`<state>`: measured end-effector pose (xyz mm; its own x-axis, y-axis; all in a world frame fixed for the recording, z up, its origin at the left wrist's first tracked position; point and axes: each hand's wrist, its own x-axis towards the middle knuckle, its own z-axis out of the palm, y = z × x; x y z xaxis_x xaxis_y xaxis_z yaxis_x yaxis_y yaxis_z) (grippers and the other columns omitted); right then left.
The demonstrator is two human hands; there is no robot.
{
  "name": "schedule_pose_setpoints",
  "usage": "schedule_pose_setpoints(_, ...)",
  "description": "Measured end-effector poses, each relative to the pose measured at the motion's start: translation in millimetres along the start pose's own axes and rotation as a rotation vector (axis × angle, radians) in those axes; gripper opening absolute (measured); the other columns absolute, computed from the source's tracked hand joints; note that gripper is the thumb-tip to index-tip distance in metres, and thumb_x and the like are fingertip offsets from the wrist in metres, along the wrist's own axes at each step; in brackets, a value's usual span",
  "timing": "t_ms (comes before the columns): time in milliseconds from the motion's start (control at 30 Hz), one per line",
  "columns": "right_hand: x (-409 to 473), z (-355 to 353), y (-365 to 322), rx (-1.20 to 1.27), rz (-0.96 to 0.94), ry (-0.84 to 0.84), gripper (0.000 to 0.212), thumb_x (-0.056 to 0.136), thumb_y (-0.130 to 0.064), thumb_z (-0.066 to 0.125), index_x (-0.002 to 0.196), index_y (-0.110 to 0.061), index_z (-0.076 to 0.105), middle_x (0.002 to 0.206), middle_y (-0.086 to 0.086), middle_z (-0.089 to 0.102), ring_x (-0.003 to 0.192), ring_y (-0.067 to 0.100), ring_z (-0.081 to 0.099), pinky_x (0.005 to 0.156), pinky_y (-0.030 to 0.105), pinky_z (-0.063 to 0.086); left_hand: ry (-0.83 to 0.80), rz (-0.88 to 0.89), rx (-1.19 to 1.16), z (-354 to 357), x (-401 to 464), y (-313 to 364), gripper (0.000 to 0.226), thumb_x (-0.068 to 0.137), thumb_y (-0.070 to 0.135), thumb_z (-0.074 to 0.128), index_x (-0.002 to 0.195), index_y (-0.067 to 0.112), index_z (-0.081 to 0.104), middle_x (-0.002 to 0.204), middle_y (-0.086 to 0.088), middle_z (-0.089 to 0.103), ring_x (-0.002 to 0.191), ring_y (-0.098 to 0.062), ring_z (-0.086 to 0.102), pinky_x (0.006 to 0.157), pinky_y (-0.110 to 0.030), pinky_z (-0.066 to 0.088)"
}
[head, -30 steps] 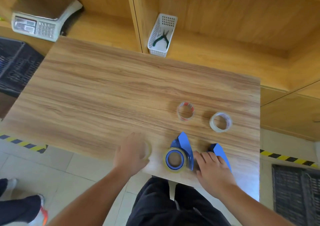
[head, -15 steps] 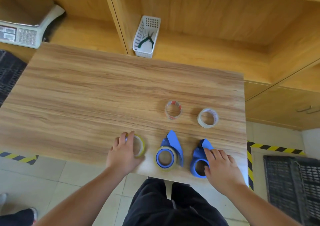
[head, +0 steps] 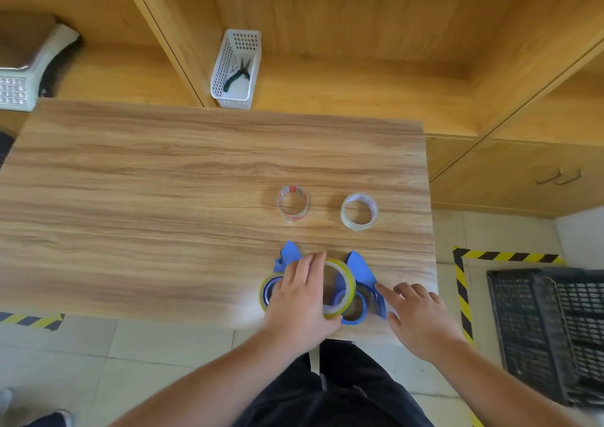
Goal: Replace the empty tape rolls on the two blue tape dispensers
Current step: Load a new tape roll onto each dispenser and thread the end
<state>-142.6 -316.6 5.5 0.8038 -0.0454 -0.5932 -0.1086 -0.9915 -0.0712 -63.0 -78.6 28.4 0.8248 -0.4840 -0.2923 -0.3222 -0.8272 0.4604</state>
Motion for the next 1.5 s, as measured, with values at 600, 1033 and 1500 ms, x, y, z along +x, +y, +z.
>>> schedule_pose_setpoints(600,2.5,6.9,15.9,0.083,-0.087,-0.062,0.062,0.102,-0.036,0.037,0.158,-0.033,0.011,0.149,-0.007,0.047,0.131,0.024,0.041,0.105,0.041,0.037,-0.169,-0.073,0.150,75.8,2.3,39.0,0.109,0.081,0.051,0.072,0.161,0.017,0.006,0.163,0.002,0.021,0.149,-0.023,0.023,0.121,-0.038,0.032)
schedule_pose_setpoints(1033,3.2,8.1,11.9,0.108,-0.077,-0.061,0.064,0.101,-0.034,0.039,0.158,-0.031,0.010,0.148,-0.006,0.048,0.131,0.024,0.041,0.105,0.041,0.039,-0.231,-0.178,0.139,93.8,18.0,42.1,0.111,0.081,0.050,0.078,0.160,0.014,0.008,0.161,-0.002,0.023,0.146,-0.025,0.028,0.117,-0.040,0.038)
schedule_pose_setpoints(1500,1.6,0.1,-2.3,0.098,-0.047,-0.009,0.062,0.099,-0.035,0.042,0.155,-0.027,0.017,0.141,0.003,0.046,0.125,0.026,0.044,0.100,0.038,0.043,-0.054,-0.078,0.111,77.3,2.9,25.5,0.083,0.091,0.062,0.056,0.155,0.017,0.028,0.154,0.001,0.036,0.140,-0.022,0.039,0.112,-0.038,0.042)
